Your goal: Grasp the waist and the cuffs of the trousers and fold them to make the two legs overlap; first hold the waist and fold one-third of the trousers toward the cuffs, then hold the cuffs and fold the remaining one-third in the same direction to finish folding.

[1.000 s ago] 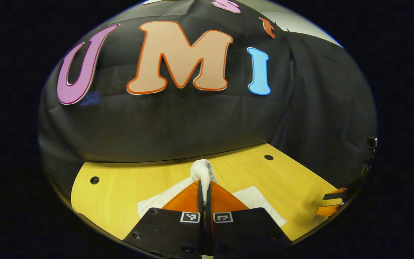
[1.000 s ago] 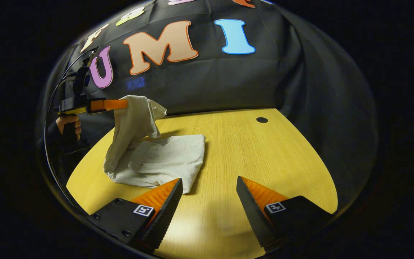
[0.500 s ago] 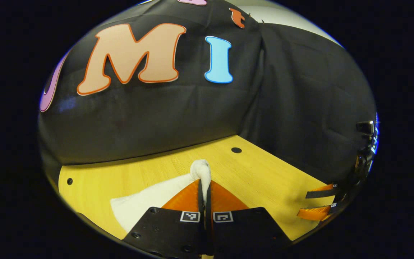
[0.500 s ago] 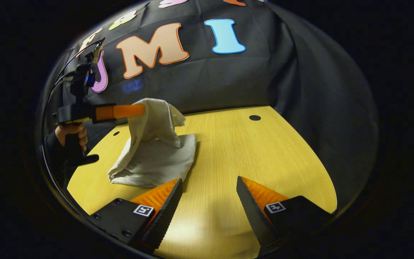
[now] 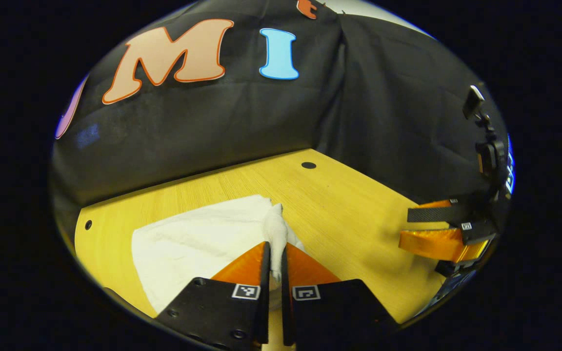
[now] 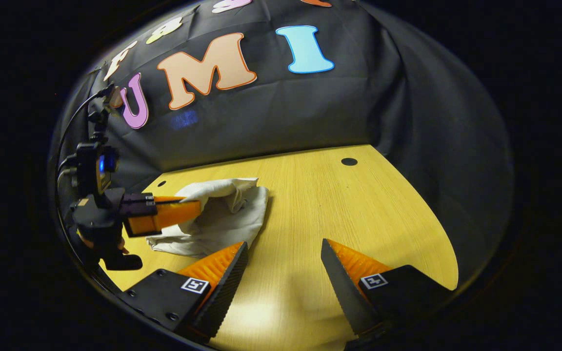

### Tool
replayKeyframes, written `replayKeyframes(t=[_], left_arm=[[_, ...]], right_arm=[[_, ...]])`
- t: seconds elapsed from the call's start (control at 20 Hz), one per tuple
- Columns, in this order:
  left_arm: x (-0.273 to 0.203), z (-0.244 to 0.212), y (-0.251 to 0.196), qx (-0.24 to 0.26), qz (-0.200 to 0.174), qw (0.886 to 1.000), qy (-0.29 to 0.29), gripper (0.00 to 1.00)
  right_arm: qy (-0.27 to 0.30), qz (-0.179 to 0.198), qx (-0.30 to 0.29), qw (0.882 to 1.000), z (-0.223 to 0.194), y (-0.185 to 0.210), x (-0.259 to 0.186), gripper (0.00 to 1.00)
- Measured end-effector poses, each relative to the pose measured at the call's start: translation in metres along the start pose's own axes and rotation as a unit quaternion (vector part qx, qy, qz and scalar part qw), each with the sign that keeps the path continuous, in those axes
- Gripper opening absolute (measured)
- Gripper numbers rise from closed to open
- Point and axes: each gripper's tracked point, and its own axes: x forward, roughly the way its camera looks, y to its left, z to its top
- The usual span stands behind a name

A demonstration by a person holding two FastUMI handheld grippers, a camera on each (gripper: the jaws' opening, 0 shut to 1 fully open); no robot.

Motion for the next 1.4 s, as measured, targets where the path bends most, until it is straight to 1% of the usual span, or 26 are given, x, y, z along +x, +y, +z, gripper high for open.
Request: replayKeyframes(t=[0.05, 0.1, 0.15, 0.25, 0.3, 0.45, 0.6, 0.7, 0.8, 0.95, 1.05, 1.2, 1.25, 1.4], left_arm=[[0.000, -0.001, -0.004, -0.001, -0.006, 1.000, -0.004, 0.17], [-0.004, 0.001, -0.008, -0.004, -0.009, 1.000, -0.011, 0.37], [-0.013, 0.003, -0.006, -0.004, -0.002, 1.000, -0.021, 0.58], [-0.034, 0.011, 0.007, 0.000, 0.027, 0.999, -0.046, 0.99], [-0.047, 0.016, 0.016, -0.002, 0.042, 0.997, -0.061, 0.94], [-0.083, 0.033, 0.053, -0.028, 0.089, 0.991, -0.096, 0.96], [-0.123, 0.046, 0.100, -0.040, 0.144, 0.981, -0.127, 0.96], [-0.158, 0.058, 0.131, -0.042, 0.179, 0.971, -0.151, 0.96], [-0.191, 0.069, 0.163, -0.043, 0.213, 0.960, -0.179, 0.96], [-0.237, 0.080, 0.202, -0.052, 0.263, 0.940, -0.209, 0.96], [-0.266, 0.083, 0.225, -0.051, 0.300, 0.926, -0.226, 0.96], [-0.299, 0.084, 0.248, -0.034, 0.339, 0.910, -0.236, 0.97], [-0.305, 0.082, 0.255, -0.030, 0.348, 0.907, -0.236, 0.96], [-0.313, 0.077, 0.262, -0.036, 0.351, 0.906, -0.234, 0.97]], right_arm=[[-0.004, 0.004, -0.002, 1.000, 0.004, 0.003, 0.002, 0.97], [-0.008, 0.007, -0.004, 1.000, 0.008, 0.006, 0.002, 0.97], [-0.014, 0.009, -0.006, 1.000, 0.012, 0.010, 0.001, 0.97], [-0.034, 0.009, -0.014, 0.999, 0.024, 0.017, -0.006, 0.97], [-0.046, 0.005, -0.023, 0.999, 0.032, 0.021, -0.009, 0.97], [-0.095, 0.002, -0.051, 0.994, 0.065, 0.046, -0.014, 0.97], [-0.148, 0.006, -0.077, 0.986, 0.100, 0.080, -0.027, 0.96], [-0.184, 0.007, -0.093, 0.978, 0.125, 0.104, -0.037, 0.97], [-0.223, 0.012, -0.101, 0.969, 0.151, 0.130, -0.052, 0.96], [-0.270, 0.018, -0.100, 0.957, 0.179, 0.164, -0.068, 0.95], [-0.286, 0.022, -0.096, 0.953, 0.187, 0.180, -0.073, 0.95], [-0.293, 0.028, -0.077, 0.952, 0.194, 0.198, -0.076, 0.98], [-0.295, 0.026, -0.072, 0.953, 0.194, 0.198, -0.077, 0.98], [-0.296, 0.018, -0.070, 0.953, 0.195, 0.199, -0.079, 0.98]])
